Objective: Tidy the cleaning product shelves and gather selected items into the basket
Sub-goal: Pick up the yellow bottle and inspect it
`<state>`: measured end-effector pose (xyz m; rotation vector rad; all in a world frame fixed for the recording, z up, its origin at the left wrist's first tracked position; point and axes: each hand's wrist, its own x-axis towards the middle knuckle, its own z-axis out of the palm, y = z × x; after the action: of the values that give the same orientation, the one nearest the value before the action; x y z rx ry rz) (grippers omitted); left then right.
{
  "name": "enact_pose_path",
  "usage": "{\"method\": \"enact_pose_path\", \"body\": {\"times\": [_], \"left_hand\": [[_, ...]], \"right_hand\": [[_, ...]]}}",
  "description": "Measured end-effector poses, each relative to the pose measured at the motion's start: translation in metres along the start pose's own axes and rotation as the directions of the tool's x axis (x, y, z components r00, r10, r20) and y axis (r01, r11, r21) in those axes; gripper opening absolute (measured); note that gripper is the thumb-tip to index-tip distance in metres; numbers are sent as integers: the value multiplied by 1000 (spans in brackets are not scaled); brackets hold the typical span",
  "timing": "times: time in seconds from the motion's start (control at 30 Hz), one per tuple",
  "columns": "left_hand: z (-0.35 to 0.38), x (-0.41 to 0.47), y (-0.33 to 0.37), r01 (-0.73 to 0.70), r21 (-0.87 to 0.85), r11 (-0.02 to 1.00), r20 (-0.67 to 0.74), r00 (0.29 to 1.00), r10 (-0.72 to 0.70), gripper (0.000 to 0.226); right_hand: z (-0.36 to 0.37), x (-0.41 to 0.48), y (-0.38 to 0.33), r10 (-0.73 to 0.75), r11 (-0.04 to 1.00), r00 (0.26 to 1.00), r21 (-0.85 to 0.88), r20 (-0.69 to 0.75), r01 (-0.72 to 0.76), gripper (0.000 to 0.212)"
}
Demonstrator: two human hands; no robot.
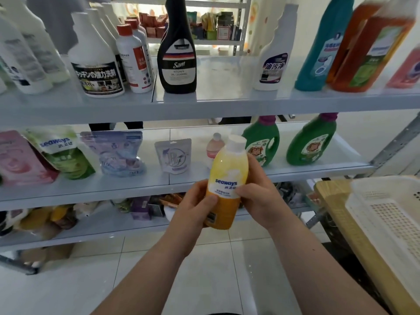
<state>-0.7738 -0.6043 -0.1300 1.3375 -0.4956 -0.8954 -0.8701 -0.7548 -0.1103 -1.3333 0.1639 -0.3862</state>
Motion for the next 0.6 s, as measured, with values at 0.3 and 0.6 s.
{"method": "enact_pose_path", "body": {"times": [0.3,0.6], "left_hand": [[47,28,-3,251,-291,923,46,967,-249,64],[83,73,-3,151,-241,959,-279,935,-217,41]], "right_hand": [[-38,20,-20,117,993,985,-19,-127,-120,50],[-72,41,-38,92,971,995,-218,-41,-99,44]]}}
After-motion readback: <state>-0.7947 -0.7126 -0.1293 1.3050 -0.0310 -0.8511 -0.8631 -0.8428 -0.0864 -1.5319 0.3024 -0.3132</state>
